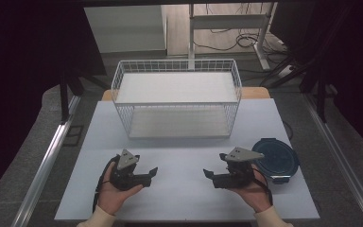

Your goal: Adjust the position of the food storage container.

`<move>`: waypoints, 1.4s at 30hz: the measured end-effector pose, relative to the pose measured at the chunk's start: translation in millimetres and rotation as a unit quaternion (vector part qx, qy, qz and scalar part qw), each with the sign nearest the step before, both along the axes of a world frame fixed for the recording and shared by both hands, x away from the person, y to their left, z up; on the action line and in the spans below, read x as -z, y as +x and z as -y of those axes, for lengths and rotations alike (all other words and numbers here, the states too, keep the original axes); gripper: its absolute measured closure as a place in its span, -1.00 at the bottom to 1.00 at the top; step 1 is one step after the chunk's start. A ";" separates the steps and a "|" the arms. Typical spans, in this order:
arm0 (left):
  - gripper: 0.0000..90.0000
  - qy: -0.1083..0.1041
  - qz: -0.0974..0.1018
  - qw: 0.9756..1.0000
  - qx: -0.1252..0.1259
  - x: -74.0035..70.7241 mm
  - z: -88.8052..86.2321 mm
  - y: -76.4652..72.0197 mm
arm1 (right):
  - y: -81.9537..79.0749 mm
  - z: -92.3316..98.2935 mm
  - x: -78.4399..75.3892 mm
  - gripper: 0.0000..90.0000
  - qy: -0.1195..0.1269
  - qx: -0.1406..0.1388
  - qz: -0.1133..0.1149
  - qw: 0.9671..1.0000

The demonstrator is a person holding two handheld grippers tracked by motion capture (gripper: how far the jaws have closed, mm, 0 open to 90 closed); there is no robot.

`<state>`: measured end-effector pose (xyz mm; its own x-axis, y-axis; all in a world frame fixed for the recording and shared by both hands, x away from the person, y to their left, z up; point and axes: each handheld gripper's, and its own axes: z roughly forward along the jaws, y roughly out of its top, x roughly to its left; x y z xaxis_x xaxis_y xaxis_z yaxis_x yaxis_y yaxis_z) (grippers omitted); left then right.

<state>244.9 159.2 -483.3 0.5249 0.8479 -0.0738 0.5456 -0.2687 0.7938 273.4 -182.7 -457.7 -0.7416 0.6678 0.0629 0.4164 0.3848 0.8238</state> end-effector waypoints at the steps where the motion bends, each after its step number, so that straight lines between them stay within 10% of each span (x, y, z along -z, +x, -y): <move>1: -0.56 0.002 -0.005 1.000 0.003 0.3 1.2 0.7 | 0.0 1.9 0.1 -0.60 0.000 0.001 -0.001 1.000; 32: -0.54 0.019 -0.031 0.999 0.028 1.2 16.8 -1.2 | 14.8 16.1 -24.9 -0.22 -0.003 0.017 -0.006 1.000; 42: -0.54 0.014 -0.033 0.999 0.028 0.6 16.4 -0.6 | 26.2 56.1 -45.5 -0.21 0.000 0.078 0.004 0.997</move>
<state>244.3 142.8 -483.9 0.5662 0.8197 -0.0861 0.5800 -0.3220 0.7483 299.6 -238.8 -412.2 -0.6293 0.7750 0.0576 0.4652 0.3164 0.8267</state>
